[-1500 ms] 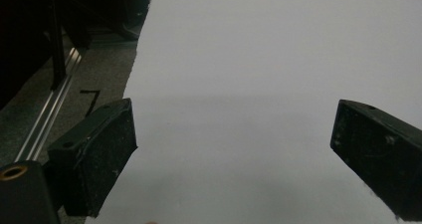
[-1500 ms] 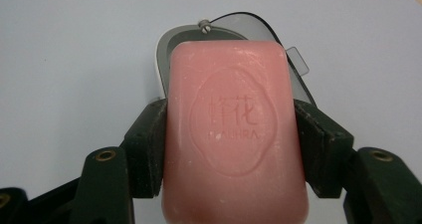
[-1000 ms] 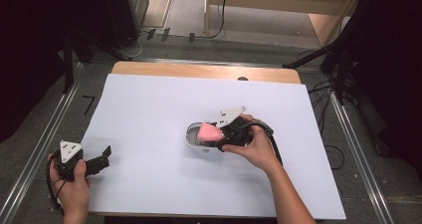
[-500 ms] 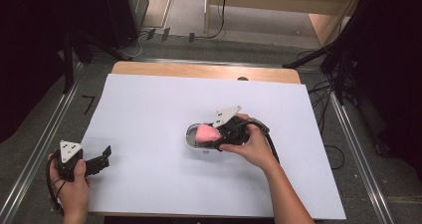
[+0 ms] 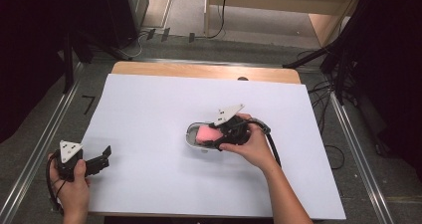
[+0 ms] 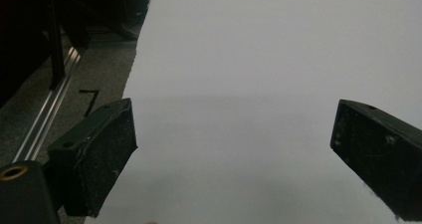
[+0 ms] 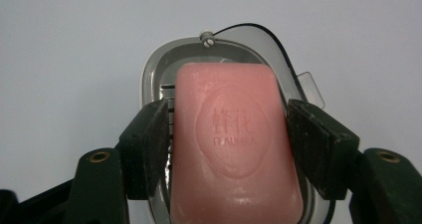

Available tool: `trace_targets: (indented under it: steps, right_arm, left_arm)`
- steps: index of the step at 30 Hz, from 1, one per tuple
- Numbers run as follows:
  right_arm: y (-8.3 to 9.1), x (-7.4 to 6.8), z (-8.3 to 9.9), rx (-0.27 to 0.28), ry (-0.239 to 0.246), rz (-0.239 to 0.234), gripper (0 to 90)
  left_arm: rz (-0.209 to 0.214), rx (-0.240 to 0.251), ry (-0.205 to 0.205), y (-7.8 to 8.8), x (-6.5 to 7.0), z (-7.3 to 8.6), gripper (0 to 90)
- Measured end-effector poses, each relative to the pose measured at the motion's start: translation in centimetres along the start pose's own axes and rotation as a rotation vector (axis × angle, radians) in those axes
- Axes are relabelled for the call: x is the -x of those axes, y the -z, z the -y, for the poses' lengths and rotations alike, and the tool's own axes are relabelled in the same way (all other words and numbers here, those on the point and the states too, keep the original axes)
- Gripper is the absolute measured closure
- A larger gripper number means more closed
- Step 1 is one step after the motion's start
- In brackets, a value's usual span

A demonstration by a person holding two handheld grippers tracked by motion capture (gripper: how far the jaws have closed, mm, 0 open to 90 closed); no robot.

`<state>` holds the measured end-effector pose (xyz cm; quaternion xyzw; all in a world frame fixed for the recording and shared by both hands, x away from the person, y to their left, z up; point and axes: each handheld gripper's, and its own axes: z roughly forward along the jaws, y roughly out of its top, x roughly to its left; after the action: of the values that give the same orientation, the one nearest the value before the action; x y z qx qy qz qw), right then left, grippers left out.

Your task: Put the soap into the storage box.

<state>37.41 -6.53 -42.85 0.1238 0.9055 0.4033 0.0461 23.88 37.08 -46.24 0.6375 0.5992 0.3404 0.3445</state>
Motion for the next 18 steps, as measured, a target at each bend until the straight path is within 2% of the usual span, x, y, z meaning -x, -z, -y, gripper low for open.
trace_targets:
  steps: [4, 8, 11, 18]
  right_arm:
    - [0.1, -0.1, 0.0, 0.001, -0.002, 0.008, 34.5]
    - [1.1, -0.2, -0.2, 0.037, -0.007, 0.016, 34.7]
    - [1.4, -0.2, -0.2, 0.037, -0.014, 0.021, 34.7]
    - [2.4, -0.1, 0.7, 0.054, -0.04, 0.045, 34.5]
  left_arm:
    - [0.001, 0.0, 0.0, 0.0, 0.0, 0.0, 4.3]
    - [0.0, 0.0, 0.0, 0.0, 0.0, 0.0, 4.3]
    - [0.0, -0.001, 0.0, 0.0, 0.0, 0.0, 4.3]
    - [0.001, 0.0, -0.001, 0.0, 0.0, 0.0, 4.3]
